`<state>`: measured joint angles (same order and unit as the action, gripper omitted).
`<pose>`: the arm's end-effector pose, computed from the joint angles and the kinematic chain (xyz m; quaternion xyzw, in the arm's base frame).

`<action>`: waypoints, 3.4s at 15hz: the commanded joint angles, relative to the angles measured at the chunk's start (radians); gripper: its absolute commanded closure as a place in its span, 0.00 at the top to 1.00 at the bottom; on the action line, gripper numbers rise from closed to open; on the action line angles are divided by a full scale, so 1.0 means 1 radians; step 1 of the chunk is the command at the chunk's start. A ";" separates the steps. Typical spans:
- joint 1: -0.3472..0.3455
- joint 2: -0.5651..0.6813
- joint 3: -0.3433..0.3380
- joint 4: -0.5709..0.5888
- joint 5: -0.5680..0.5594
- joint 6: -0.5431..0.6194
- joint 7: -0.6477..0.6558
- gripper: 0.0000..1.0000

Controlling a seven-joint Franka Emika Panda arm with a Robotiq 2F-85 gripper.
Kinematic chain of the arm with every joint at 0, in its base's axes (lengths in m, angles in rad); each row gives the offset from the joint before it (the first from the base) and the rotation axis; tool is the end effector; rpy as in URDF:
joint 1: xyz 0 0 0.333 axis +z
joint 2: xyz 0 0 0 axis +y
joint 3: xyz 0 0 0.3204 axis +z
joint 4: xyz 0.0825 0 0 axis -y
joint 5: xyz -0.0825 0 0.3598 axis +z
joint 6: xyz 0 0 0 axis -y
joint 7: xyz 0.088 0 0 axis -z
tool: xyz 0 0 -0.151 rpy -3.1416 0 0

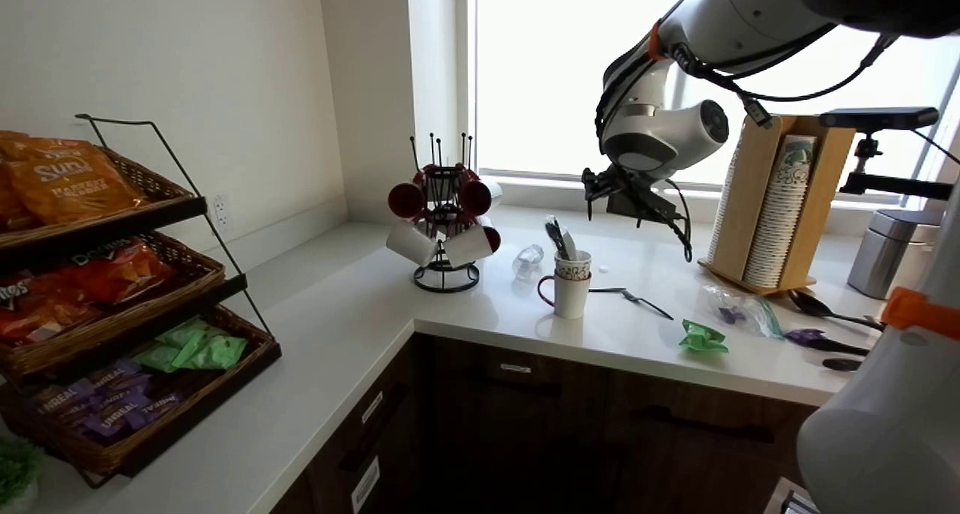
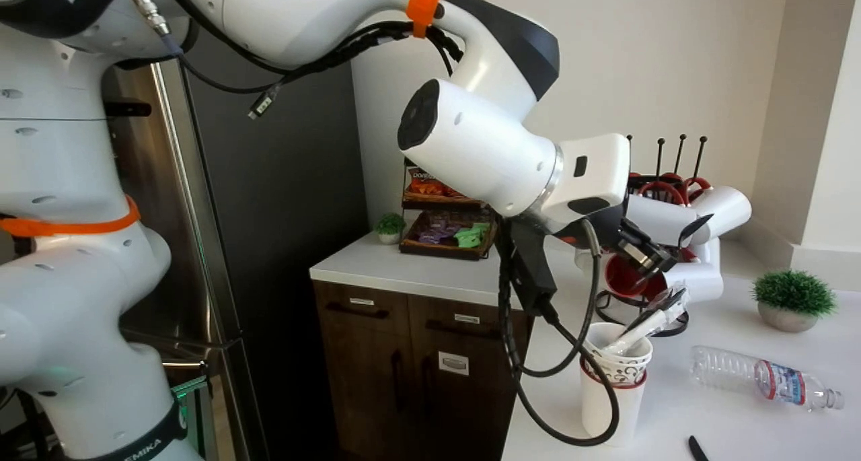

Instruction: Put the spoon in the cup

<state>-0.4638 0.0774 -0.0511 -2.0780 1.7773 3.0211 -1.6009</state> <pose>0.4704 -0.3435 0.4162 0.8316 -0.2687 0.4849 0.0319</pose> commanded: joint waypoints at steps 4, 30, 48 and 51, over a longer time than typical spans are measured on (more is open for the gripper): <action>0.027 0.118 -0.037 0.084 0.151 0.027 -0.281 0.02; 0.047 -0.029 -0.163 -0.089 0.588 -0.399 -0.801 0.02; 0.153 0.086 -0.284 -0.265 0.737 -0.679 -1.037 0.02; 0.164 0.109 -0.288 -0.261 0.735 -0.675 -1.034 0.02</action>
<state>-0.3248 0.1593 -0.3212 -2.3398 2.4702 2.3494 -2.5612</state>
